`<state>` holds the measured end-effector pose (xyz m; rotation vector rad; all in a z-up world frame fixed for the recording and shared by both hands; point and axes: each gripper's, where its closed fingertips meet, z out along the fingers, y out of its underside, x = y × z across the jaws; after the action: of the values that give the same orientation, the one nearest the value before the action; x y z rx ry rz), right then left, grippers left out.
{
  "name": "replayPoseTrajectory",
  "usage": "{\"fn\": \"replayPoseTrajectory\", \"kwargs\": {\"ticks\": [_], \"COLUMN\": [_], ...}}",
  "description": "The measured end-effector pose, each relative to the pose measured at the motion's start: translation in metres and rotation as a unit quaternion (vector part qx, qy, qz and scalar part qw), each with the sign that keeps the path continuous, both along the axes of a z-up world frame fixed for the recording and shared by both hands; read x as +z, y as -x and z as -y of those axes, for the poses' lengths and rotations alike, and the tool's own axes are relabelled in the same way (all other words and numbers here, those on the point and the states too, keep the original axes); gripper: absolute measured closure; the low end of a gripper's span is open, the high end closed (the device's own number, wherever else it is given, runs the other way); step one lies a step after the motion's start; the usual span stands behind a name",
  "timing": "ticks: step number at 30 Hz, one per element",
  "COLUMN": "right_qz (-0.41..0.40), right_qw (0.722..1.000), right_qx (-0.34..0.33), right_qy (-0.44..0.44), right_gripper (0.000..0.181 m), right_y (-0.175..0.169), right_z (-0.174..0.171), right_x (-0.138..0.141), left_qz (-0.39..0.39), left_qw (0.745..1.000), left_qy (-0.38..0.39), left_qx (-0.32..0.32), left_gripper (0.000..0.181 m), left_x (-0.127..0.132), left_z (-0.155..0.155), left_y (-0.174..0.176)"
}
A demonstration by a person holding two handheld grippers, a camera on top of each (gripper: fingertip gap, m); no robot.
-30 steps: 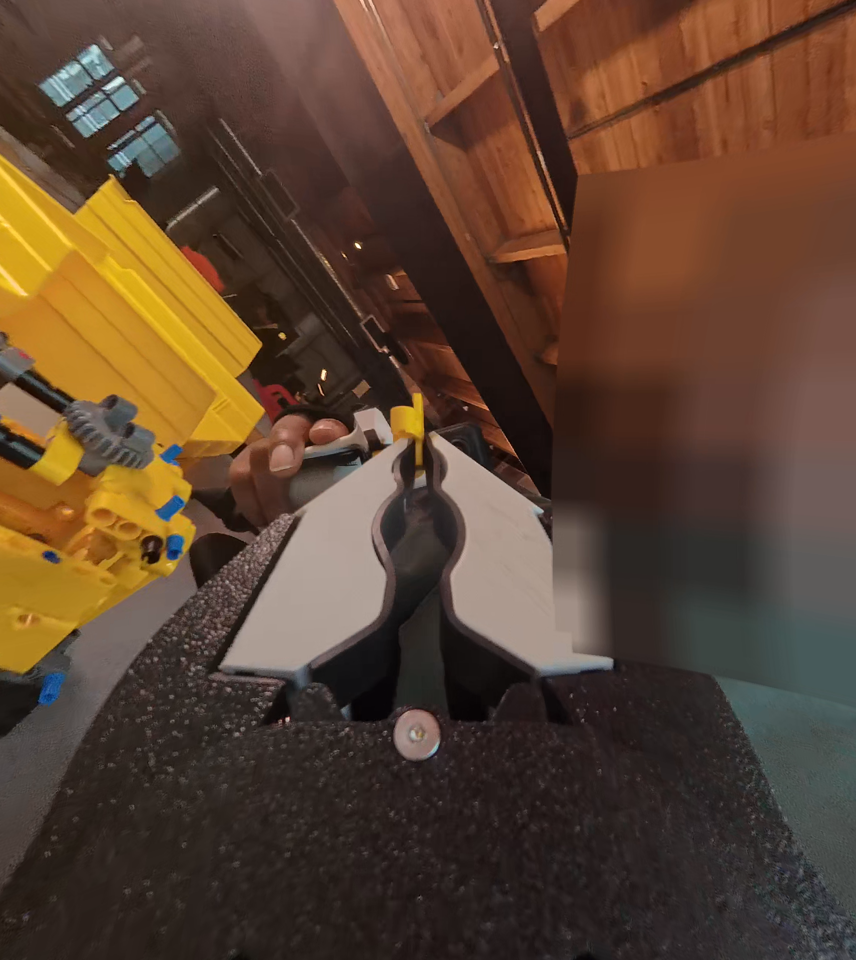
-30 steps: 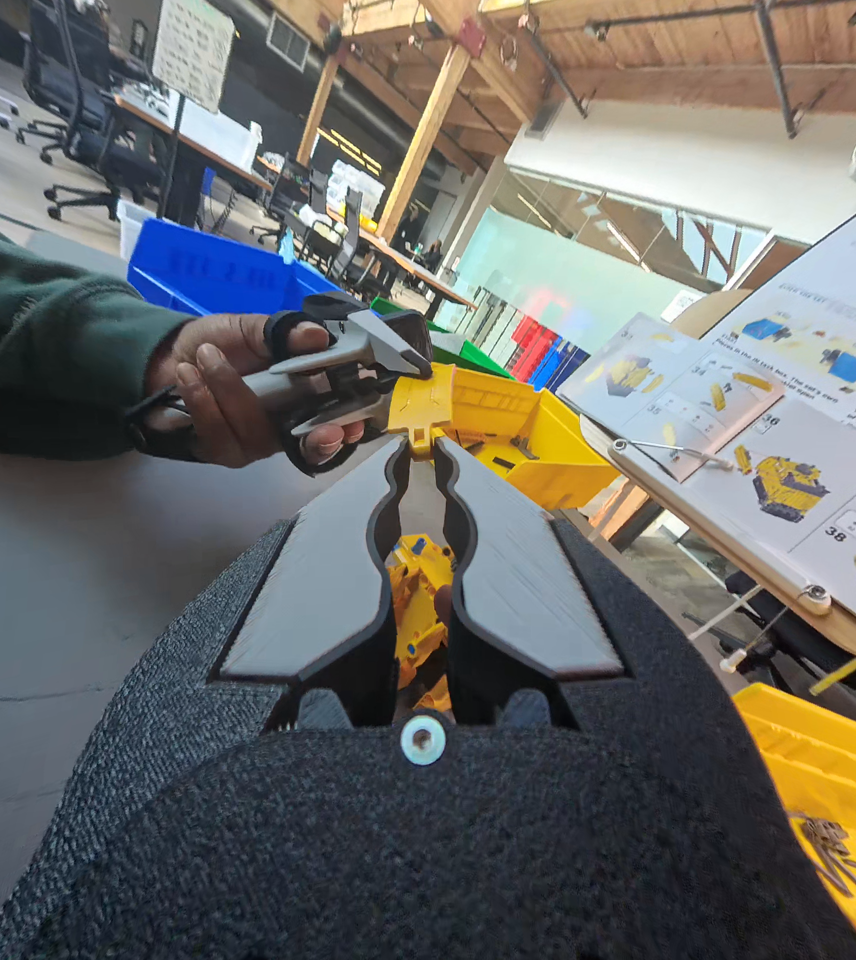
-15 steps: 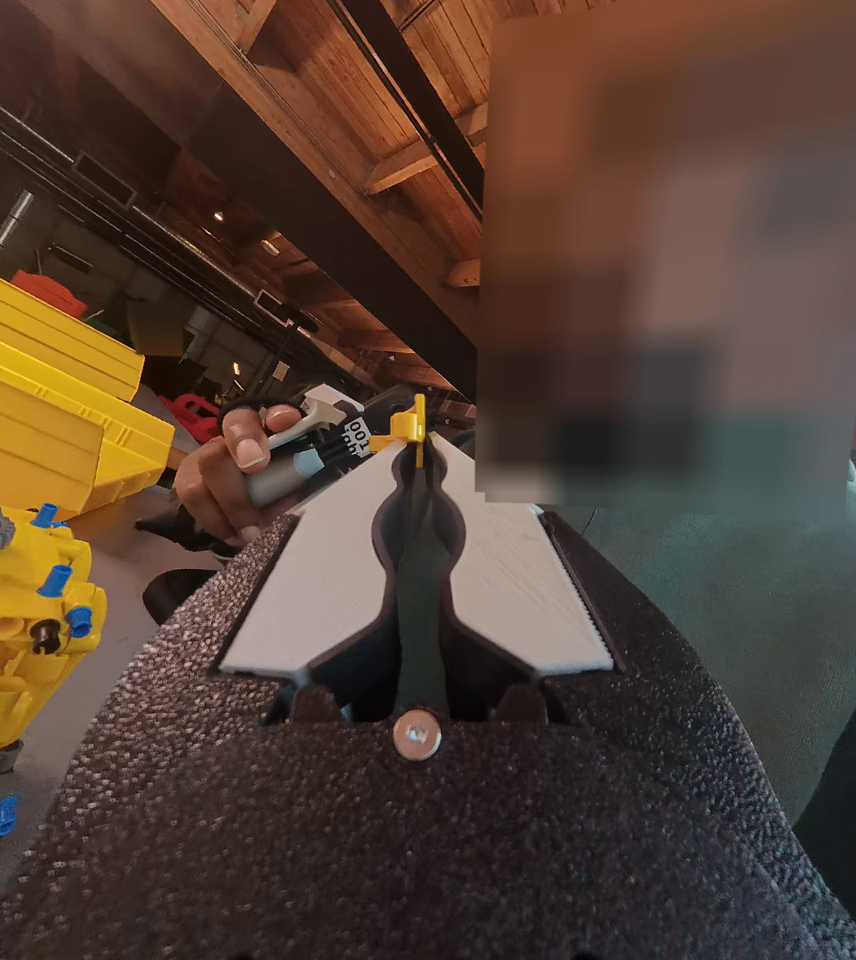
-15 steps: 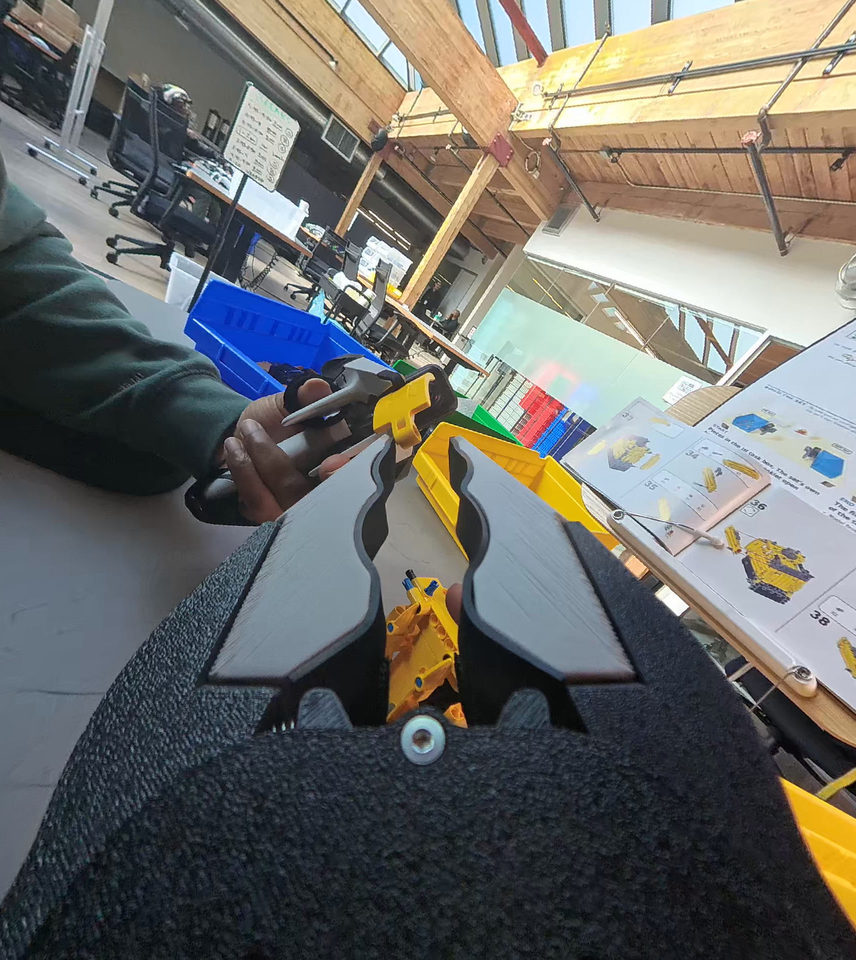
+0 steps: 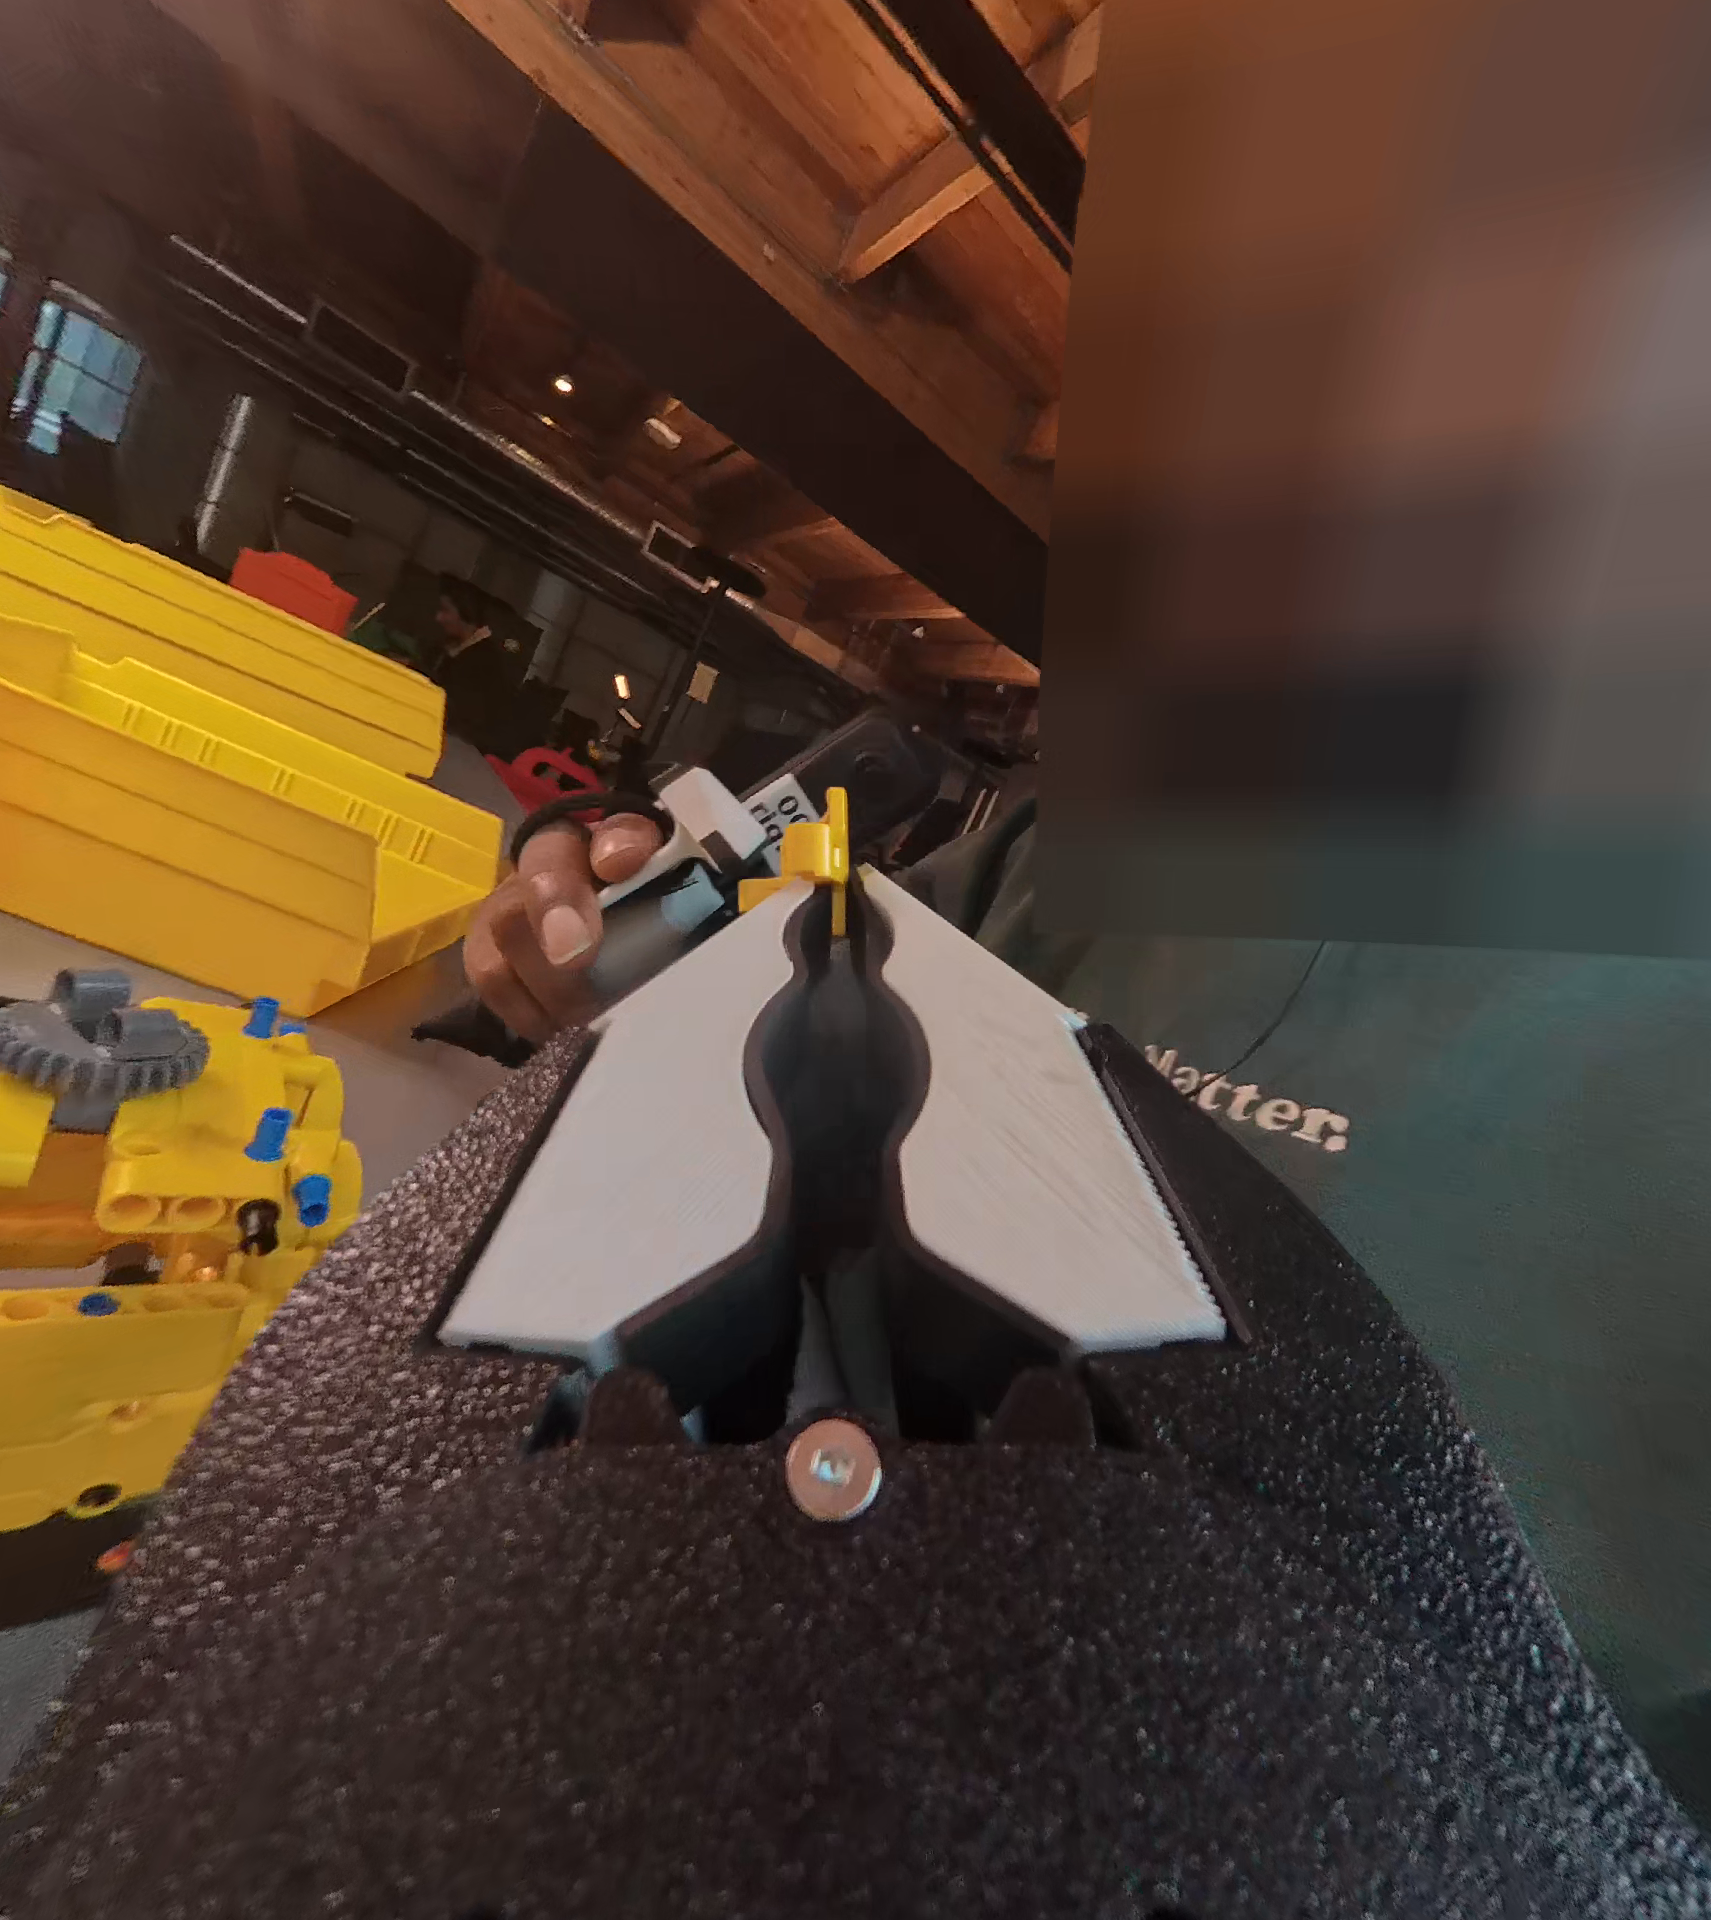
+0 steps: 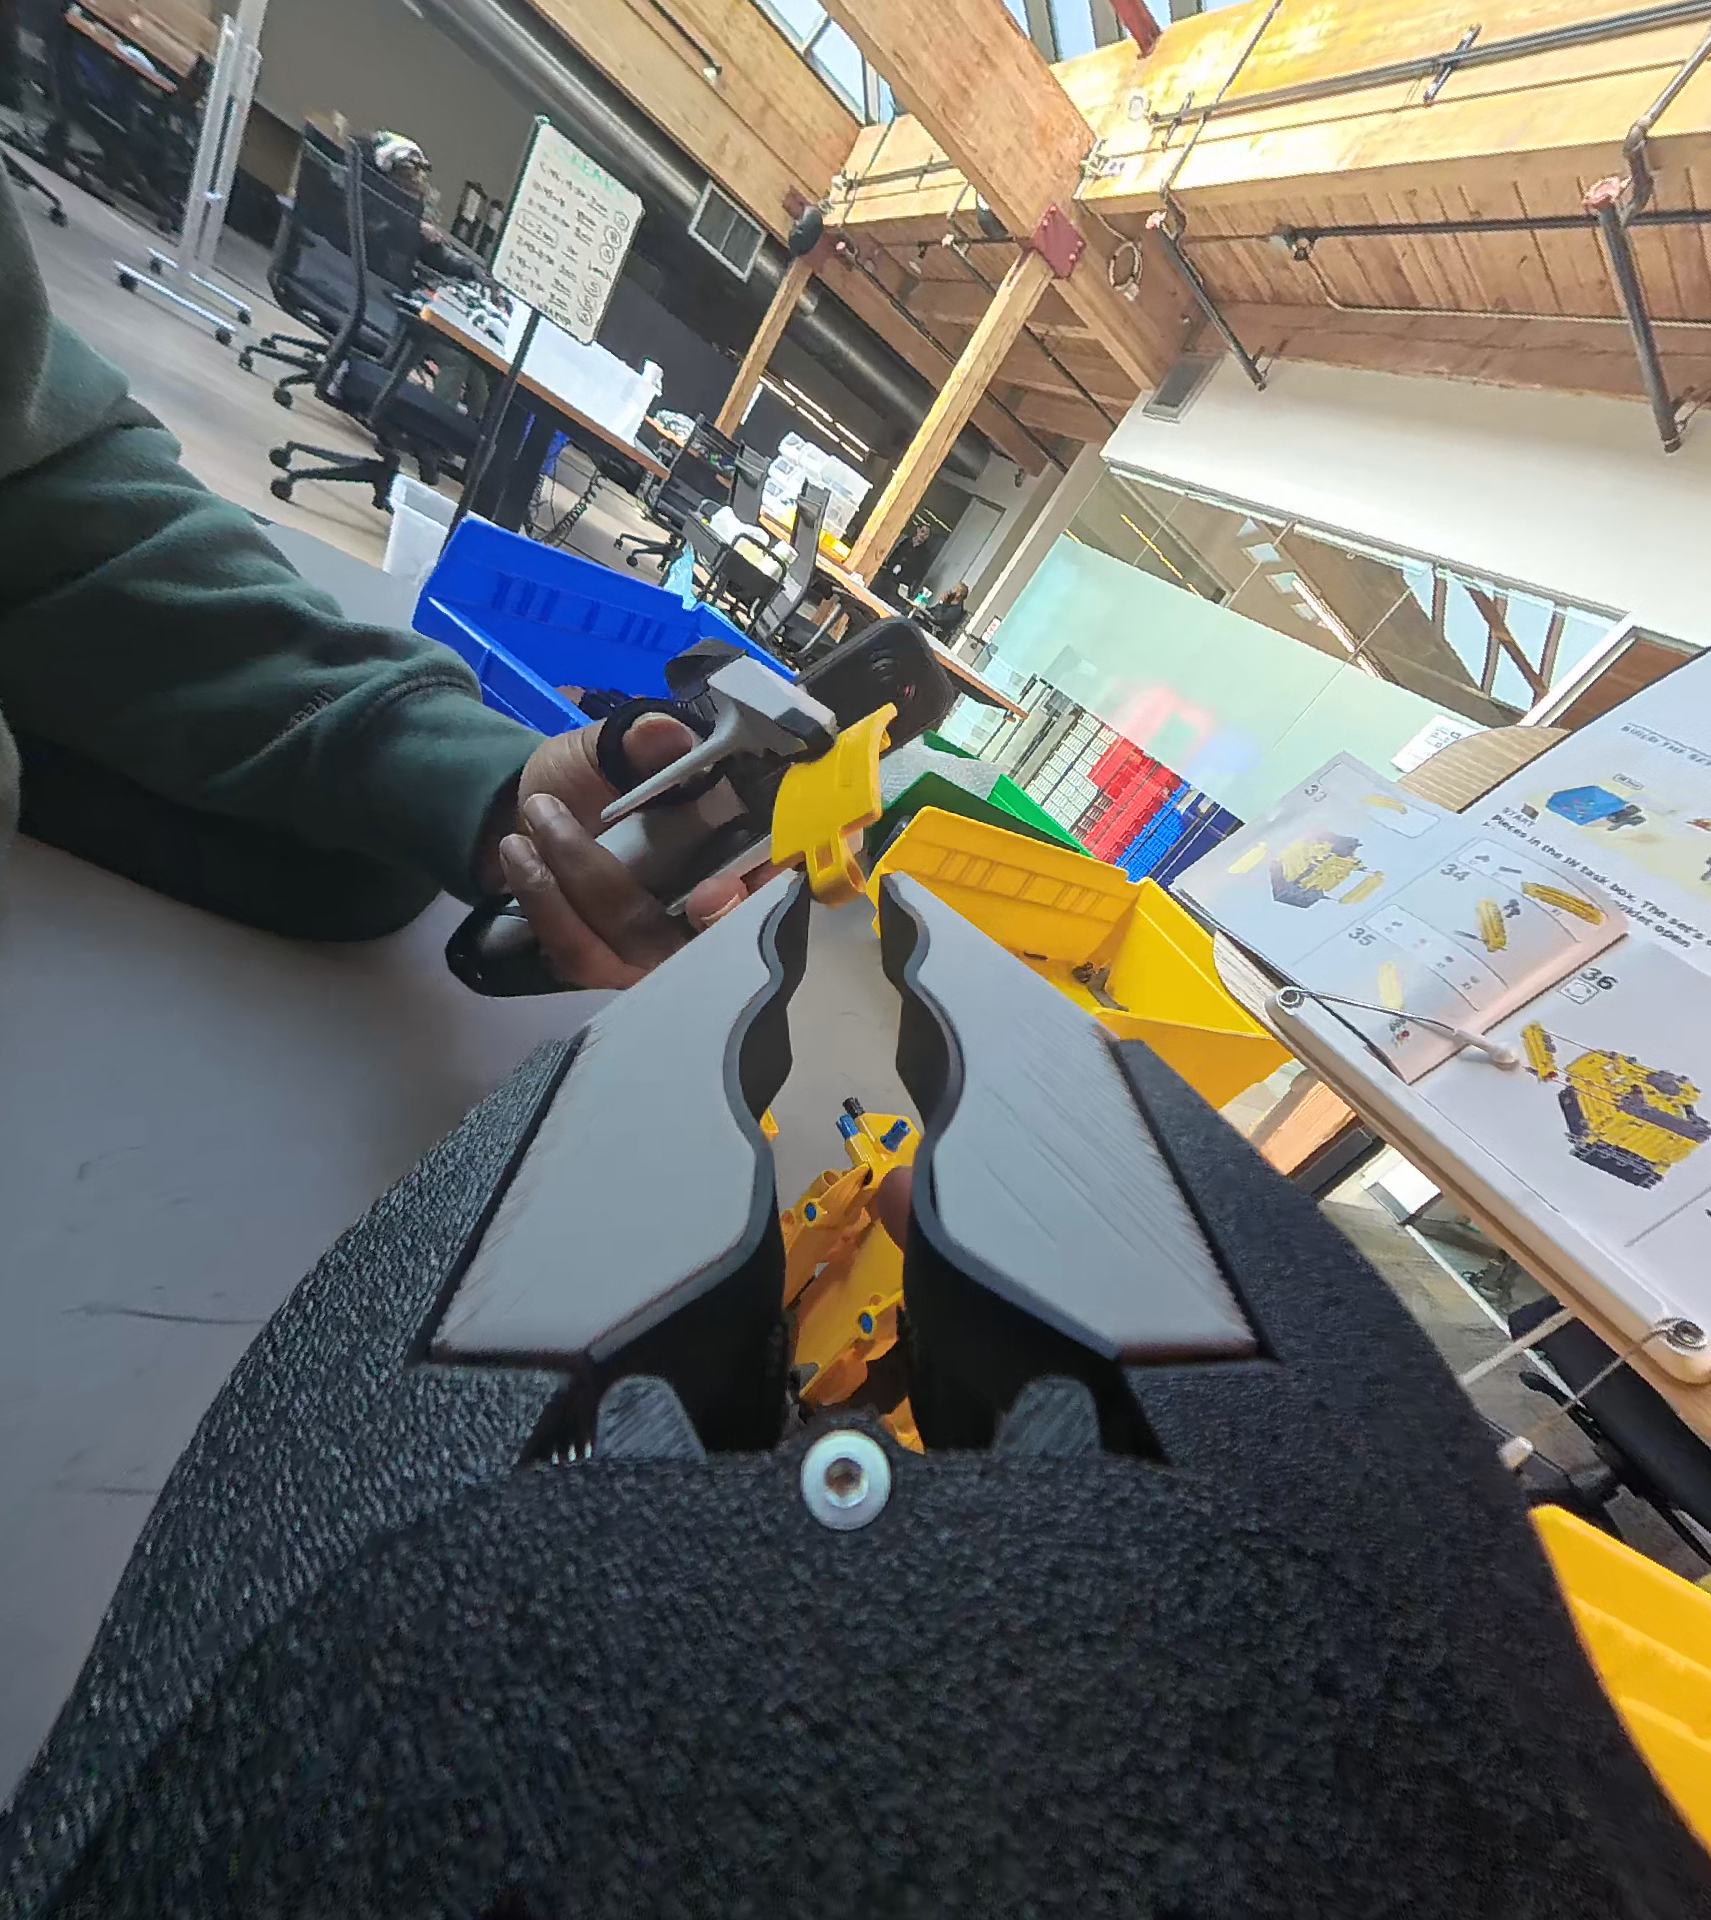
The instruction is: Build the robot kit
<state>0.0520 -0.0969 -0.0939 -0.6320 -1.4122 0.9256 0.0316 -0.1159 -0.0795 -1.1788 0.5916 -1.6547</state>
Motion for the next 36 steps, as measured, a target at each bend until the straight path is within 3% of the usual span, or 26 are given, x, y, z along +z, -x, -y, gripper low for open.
{"fn": "replayPoseTrajectory", "kwargs": {"ticks": [9, 20, 27, 36], "right_qz": [0.061, 0.124, 0.149, 0.166], "right_qw": [0.997, 0.987, 0.977, 0.974], "right_qx": [-0.010, 0.012, 0.038, 0.059], "right_qy": [0.048, 0.102, 0.148, 0.145], "right_gripper": [0.172, 0.166, 0.171, 0.176], "right_y": [0.010, 0.017, 0.018, 0.025], "right_z": [-0.018, -0.022, -0.021, -0.006], "right_x": [-0.025, -0.050, -0.057, -0.065], "left_qz": [-0.122, -0.233, -0.280, -0.309], "left_qw": [0.988, 0.964, 0.944, 0.930], "left_qy": [0.018, 0.018, -0.002, -0.039], "left_qx": [0.091, 0.126, 0.173, 0.196], "left_gripper": [0.180, 0.180, 0.180, 0.180], "left_x": [-0.022, -0.048, -0.044, -0.040], "left_z": [-0.021, -0.027, -0.031, -0.025], "left_y": [0.000, -0.005, -0.011, -0.024]}}
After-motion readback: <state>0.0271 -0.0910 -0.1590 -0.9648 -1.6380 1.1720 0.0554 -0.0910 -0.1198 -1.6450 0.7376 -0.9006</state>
